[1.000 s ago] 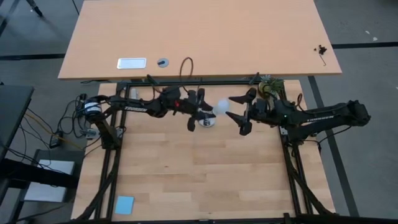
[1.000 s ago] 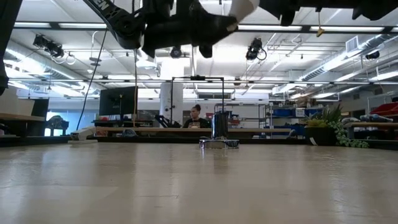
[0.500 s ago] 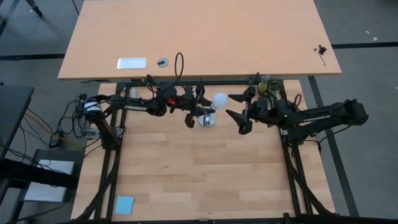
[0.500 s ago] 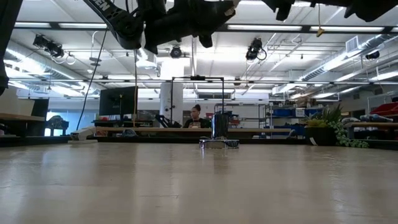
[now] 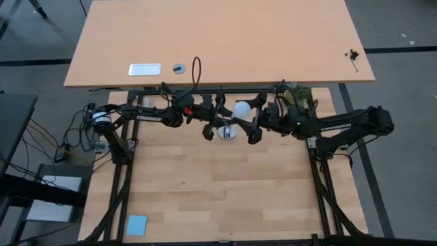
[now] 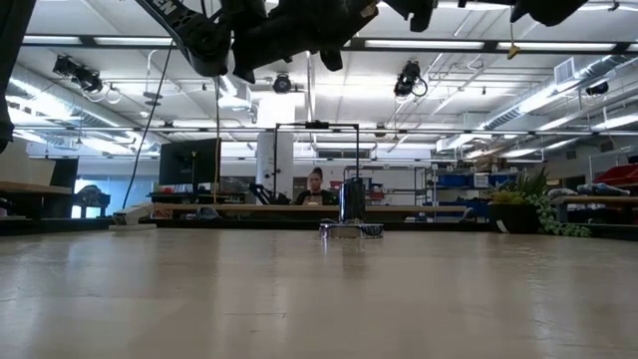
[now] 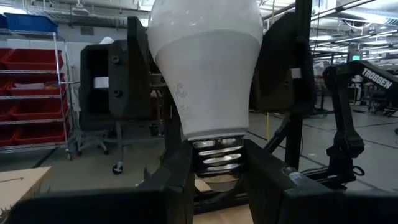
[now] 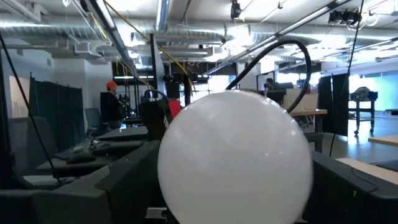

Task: Screw lightbulb
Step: Insert the lightbulb into the lamp

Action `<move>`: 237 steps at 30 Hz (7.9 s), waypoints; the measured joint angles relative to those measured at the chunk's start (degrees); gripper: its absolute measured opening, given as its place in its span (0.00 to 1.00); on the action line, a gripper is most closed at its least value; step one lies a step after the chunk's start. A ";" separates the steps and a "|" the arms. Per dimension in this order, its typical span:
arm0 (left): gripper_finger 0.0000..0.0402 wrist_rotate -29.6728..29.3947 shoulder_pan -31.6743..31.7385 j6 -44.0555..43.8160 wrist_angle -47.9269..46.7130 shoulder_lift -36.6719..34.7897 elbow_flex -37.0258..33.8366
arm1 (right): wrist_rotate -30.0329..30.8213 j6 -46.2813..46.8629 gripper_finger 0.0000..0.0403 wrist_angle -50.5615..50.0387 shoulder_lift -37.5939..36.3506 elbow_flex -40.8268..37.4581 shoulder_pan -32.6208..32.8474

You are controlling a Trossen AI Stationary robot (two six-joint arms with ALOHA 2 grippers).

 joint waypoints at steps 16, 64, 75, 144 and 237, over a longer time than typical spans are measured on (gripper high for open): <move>0.24 1.07 0.02 0.17 -1.26 0.00 0.00 | 0.00 -1.07 0.67 0.17 0.74 0.71 -0.18; 0.01 -10.43 8.70 3.31 -8.93 0.02 -18.93 | 2.72 1.51 0.68 11.25 16.17 -12.08 -7.82; 0.00 -11.32 8.70 3.34 -5.47 0.02 -21.27 | 3.85 2.98 0.68 26.15 29.92 -12.10 -10.88; 0.00 -11.50 8.66 6.20 -7.19 -4.59 -21.22 | 4.42 0.64 0.68 24.21 37.33 -5.37 -10.93; 0.00 -12.09 8.66 5.75 -10.33 -4.70 -21.22 | 6.73 1.68 0.80 23.47 43.37 -4.67 -9.34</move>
